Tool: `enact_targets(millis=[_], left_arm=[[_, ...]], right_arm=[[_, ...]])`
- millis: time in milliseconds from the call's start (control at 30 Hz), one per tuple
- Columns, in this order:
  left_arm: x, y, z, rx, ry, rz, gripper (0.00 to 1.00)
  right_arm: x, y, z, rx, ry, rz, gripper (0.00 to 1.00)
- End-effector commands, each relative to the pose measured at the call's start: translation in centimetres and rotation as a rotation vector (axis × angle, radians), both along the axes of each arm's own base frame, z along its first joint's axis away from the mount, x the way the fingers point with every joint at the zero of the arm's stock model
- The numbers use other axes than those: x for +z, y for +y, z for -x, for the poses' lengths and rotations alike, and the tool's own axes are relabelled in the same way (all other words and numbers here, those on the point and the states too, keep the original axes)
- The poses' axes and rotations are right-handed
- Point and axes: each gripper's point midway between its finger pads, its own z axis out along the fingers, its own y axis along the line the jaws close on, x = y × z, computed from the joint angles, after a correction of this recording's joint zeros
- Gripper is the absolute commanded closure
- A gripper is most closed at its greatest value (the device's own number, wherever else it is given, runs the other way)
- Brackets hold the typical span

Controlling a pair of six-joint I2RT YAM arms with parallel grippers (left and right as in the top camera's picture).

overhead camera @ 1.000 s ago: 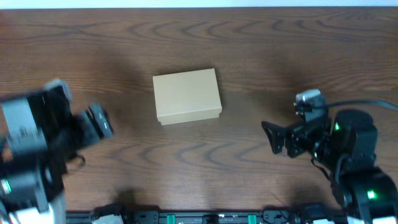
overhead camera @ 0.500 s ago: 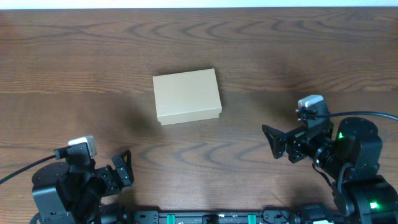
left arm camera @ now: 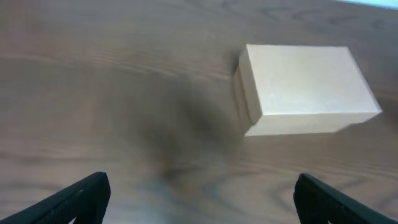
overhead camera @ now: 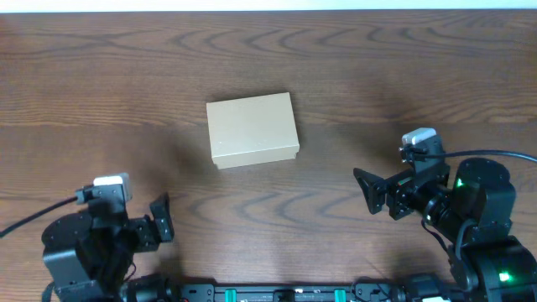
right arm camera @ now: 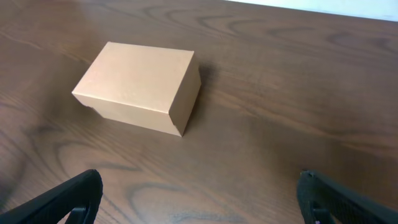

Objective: Pack container

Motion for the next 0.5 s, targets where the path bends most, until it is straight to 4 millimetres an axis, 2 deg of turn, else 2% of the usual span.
enact_targets(millis=[0,200,467], left_arm=[[-1.6,0.4,-0.6,-0.035,-0.017,-0.075,0.05],[-5.2,0.4,-1.4,-0.043,-0.11,-0.103,0.05],[-9.5,-0.3,-1.1,-0.116,-0.127,-0.164,0.05]], right_arm=[[-0.2,0.0,0.0,0.003,0.006,-0.002,0.01],[-0.2,0.0,0.0,0.003,0.006,-0.002,0.01],[-0.2,0.0,0.0,0.003,0.006,-0.002,0.01]])
